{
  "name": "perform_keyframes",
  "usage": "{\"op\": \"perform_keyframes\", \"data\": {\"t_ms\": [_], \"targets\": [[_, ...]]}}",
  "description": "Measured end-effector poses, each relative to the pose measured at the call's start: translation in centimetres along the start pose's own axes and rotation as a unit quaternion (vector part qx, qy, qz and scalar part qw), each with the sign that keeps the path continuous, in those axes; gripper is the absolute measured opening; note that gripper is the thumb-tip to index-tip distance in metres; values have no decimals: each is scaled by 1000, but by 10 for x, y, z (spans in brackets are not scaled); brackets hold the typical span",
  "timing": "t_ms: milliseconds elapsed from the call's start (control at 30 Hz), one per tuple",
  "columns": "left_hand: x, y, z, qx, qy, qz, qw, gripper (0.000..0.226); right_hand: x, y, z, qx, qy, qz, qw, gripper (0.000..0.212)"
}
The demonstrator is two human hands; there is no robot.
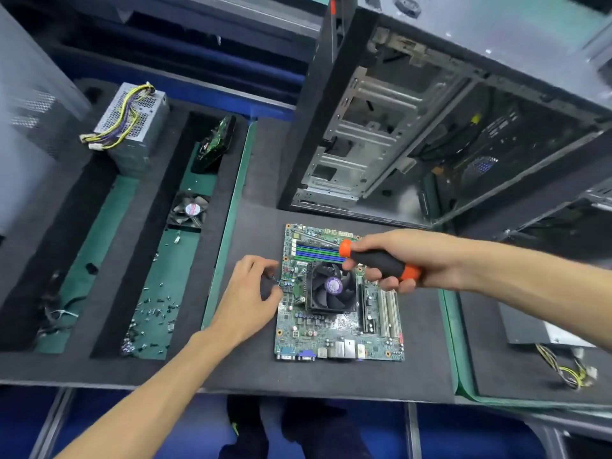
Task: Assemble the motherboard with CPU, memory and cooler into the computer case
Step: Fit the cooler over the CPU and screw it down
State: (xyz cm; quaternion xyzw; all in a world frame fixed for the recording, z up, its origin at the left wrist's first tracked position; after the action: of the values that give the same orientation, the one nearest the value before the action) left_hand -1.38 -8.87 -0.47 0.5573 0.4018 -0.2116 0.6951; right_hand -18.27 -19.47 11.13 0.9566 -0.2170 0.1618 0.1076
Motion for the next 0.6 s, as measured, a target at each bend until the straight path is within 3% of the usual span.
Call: {"op": "perform_keyframes", "data": {"t_ms": [133, 233, 333, 467, 600], "targets": [[8, 1, 3, 43, 5, 71, 997, 26, -12, 2, 19, -134, 170, -14, 976, 20], [4, 3, 6, 58, -8, 103, 993, 23, -20, 0, 31, -236, 285, -47, 928, 5], [-2, 2, 10, 63, -24, 130, 989, 23, -30, 1, 35, -305, 354, -64, 882, 19], [-6, -2, 14, 67, -34, 164, 983, 19, -66, 27, 40, -393, 350, 29, 850, 17], [-7, -2, 16, 65, -36, 188, 979, 15, -133, 70, 49, -481, 244, 83, 838, 10]]}}
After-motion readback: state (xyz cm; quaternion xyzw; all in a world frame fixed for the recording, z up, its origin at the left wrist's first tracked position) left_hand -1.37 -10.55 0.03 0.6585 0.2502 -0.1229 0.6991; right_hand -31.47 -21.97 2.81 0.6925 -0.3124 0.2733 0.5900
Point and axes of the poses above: each hand's wrist, its own z-axis towards the middle knuckle, its own y-axis out of the back of the hand, x = y × z, the point moved 9 cm from there along z, towards the middle knuckle, and after that the axes turned 4 degrees about -y, right-handed, at the moved point
